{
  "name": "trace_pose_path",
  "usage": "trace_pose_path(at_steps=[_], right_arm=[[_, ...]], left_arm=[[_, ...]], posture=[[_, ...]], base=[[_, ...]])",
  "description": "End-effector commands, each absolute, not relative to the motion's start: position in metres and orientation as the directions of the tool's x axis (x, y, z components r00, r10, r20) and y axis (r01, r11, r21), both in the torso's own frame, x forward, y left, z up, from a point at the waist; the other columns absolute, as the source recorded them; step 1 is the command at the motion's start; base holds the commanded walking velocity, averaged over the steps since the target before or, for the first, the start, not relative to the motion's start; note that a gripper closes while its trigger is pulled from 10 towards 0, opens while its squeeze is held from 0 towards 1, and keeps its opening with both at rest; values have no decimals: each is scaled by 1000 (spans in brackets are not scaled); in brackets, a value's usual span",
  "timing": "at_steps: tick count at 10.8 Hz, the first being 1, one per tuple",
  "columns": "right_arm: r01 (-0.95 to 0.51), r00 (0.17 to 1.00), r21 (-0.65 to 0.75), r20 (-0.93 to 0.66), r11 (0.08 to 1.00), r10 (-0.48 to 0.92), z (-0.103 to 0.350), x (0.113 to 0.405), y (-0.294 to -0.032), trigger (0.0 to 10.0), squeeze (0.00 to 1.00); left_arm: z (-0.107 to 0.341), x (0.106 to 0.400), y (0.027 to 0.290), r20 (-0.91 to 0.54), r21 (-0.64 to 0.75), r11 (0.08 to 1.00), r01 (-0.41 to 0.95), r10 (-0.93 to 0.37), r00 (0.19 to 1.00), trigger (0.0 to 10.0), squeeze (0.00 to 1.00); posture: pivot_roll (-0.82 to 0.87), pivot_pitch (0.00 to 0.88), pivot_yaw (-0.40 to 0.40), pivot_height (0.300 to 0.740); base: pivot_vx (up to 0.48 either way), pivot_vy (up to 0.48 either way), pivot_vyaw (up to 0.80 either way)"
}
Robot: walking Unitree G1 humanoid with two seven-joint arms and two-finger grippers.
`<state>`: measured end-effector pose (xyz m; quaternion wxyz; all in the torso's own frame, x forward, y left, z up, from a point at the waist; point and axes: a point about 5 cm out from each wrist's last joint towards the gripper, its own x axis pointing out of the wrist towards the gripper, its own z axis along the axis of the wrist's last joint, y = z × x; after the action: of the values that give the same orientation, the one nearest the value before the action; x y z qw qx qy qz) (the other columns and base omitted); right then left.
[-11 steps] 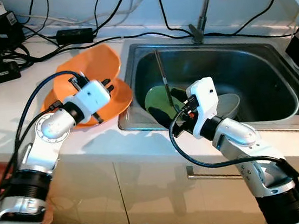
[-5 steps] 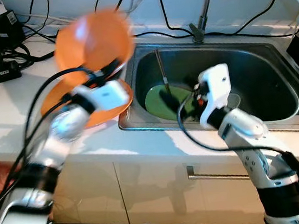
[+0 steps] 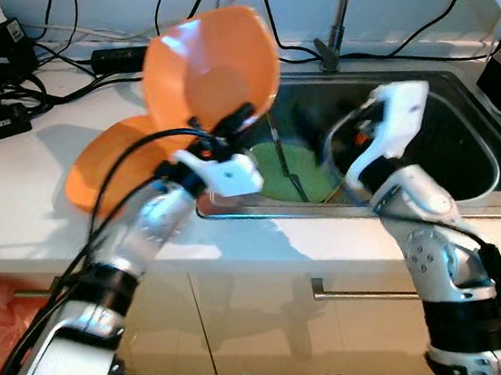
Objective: Kitchen organization
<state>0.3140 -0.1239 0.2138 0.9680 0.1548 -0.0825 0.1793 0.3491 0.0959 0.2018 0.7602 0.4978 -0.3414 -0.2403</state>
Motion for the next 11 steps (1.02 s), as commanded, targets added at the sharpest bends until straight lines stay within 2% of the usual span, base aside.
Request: trace_pose_path(at_steps=[1,2,7,11], right_arm=[[-362,924,286,238,887,301,220,315,-127,10000,0],[-351,931,342,228,872,285,221,317,-125,10000,0],[-334,932,460,291,823,215,243,325,-143,10000,0],[-396,917,502,259,769,304,239,325,-129,10000,0]], left_arm=[[214,349,87,328,919,393,-27,-728,602,0,0],[217,342,78,375,915,394,-84,-758,533,0,0],[198,333,74,308,948,309,-75,-838,451,0,0],[199,330,66,319,948,300,-110,-864,391,0,0]], posture=[[75,0,-52,740],[79,0,-46,740],[77,0,-15,740],[89,7,-11,740]], base=[[0,0,0],[0,0,0],[0,0,0],[0,0,0]])
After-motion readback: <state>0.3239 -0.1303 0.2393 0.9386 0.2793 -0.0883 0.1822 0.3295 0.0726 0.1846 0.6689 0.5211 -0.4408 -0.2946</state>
